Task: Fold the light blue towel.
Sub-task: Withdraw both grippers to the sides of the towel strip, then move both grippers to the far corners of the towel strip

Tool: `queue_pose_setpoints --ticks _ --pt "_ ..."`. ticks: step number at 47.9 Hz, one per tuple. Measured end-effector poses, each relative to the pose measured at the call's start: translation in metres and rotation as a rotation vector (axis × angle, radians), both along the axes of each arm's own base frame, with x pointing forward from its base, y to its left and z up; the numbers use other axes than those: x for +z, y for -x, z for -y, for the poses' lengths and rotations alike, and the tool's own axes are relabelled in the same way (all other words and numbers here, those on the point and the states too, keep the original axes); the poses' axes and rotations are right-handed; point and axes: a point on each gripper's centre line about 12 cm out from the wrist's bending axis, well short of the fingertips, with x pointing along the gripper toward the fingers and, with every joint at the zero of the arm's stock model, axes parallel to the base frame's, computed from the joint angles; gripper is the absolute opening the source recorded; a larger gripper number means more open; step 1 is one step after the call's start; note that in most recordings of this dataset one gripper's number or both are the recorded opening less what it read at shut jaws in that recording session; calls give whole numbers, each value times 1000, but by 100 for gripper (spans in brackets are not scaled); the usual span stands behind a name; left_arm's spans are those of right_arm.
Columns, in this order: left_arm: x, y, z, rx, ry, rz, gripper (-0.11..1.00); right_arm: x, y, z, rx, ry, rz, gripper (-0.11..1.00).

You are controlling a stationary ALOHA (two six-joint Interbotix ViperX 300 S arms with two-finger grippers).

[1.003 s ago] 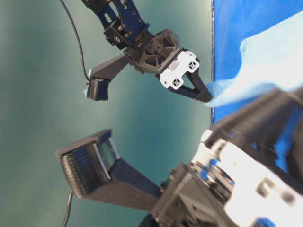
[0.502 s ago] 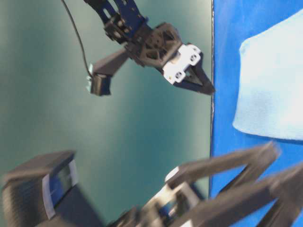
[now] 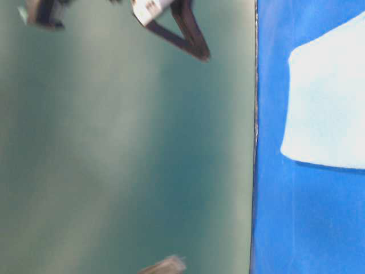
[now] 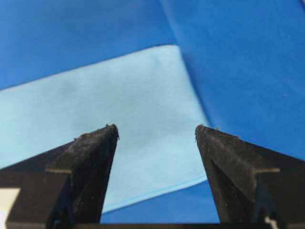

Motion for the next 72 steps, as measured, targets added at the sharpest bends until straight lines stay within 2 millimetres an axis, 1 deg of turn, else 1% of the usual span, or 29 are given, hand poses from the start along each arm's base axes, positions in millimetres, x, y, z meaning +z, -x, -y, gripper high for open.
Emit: queue_pose_setpoints --ticks 6,11,15,21,24,28,43,48,55,60,65,70,72 --pt "12 21 -17 36 -23 114 81 11 21 -16 26 -14 81 66" --pt "19 39 -27 58 -53 190 81 21 37 -21 30 -13 141 66" --pt "18 51 -35 85 -70 230 81 25 52 -25 33 -7 179 66" --pt "5 65 -48 138 -77 247 81 24 65 -29 45 -6 222 66" --pt "-2 68 -52 160 -75 246 81 21 69 -32 57 -14 240 66" --pt "-7 71 -55 174 -71 250 81 21 69 -34 71 -17 260 66" --pt "-5 70 -55 176 -71 273 81 17 67 -35 77 -29 258 66" --pt "-6 66 -57 179 -83 288 81 13 65 -27 41 -41 241 66" --pt "-15 48 -69 222 -100 271 81 2 57 -6 -38 -54 183 66" --pt "-26 30 -85 268 -108 215 81 -11 49 13 -96 -63 123 66" --pt "-38 7 -100 305 -110 149 81 -24 40 32 -145 -76 65 66" --pt "-53 -15 -116 337 -110 90 81 -37 27 46 -161 -84 9 66" --pt "-63 -23 -123 351 -108 58 81 -42 20 50 -159 -85 -10 66"
